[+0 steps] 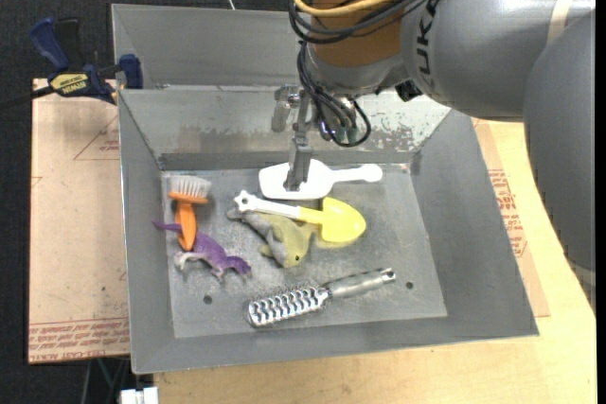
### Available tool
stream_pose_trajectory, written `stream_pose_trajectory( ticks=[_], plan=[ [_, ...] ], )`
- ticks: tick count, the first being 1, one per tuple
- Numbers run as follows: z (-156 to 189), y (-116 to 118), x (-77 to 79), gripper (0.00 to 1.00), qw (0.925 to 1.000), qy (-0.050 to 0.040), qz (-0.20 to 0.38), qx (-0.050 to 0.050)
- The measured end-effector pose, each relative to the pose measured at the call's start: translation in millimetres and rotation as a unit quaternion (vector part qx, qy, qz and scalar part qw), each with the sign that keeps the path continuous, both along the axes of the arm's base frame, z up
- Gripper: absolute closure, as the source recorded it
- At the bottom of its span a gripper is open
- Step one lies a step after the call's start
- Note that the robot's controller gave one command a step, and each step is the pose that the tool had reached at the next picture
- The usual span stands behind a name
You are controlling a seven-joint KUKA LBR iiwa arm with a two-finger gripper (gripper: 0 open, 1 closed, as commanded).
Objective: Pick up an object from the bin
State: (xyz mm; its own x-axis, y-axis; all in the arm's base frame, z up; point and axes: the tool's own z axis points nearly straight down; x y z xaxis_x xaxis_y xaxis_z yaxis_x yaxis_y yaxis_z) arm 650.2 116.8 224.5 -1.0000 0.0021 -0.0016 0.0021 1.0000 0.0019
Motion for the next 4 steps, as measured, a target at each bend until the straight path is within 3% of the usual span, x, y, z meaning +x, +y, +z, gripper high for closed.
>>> stream_pose_trajectory(
  ticks=[1,2,3,4],
  plan=[
    [-113,-18,-4.8,0.0,0.9986,-0.0022,-0.054,0.001],
    [-105,-9,-5.6,0.0,0.9987,-0.0056,0.05,0.001],
    [-144,-37,-0.2,0.0,0.9981,-0.0025,-0.062,0.001],
    [-153,-41,-3.9,0.0,0.9989,-0.0046,-0.048,0.002]
  ],
)
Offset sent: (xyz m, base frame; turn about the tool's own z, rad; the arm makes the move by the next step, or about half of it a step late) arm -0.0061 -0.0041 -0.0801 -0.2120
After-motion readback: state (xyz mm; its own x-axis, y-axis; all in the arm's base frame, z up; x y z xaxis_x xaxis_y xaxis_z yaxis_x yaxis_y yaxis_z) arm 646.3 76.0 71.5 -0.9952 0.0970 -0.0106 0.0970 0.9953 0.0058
